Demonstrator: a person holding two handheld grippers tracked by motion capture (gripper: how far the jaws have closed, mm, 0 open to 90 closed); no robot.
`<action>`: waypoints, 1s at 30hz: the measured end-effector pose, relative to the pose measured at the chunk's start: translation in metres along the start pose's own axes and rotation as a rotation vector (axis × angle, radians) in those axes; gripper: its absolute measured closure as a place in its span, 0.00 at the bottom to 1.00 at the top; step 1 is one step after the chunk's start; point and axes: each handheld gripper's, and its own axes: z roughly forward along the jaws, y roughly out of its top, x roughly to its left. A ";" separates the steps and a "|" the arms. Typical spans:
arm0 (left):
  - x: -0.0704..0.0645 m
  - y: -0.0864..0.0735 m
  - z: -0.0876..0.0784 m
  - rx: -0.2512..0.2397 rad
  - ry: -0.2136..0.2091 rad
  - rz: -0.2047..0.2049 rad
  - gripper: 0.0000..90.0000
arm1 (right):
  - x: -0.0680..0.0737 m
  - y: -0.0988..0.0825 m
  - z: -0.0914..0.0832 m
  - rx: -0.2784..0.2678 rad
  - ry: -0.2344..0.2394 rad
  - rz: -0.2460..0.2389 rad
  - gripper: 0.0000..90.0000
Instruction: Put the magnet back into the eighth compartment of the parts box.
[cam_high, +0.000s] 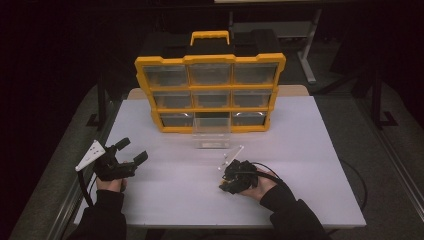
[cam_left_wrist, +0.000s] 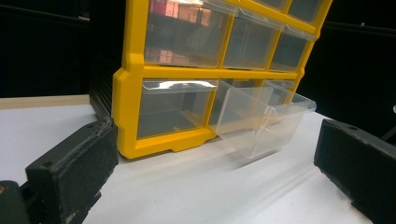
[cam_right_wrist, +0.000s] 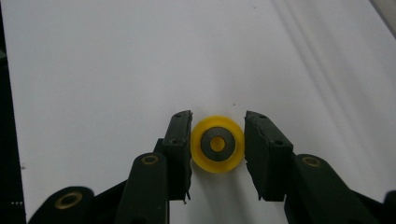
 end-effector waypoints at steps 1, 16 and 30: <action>0.000 0.000 0.000 0.000 0.000 0.000 0.00 | -0.001 0.000 -0.001 -0.002 0.003 0.001 0.68; 0.000 0.000 0.000 -0.001 -0.001 -0.001 0.00 | -0.007 0.009 -0.018 -0.034 0.044 0.042 0.69; 0.000 0.000 0.000 -0.002 0.000 -0.001 0.00 | -0.009 0.016 -0.027 -0.048 0.050 0.062 0.69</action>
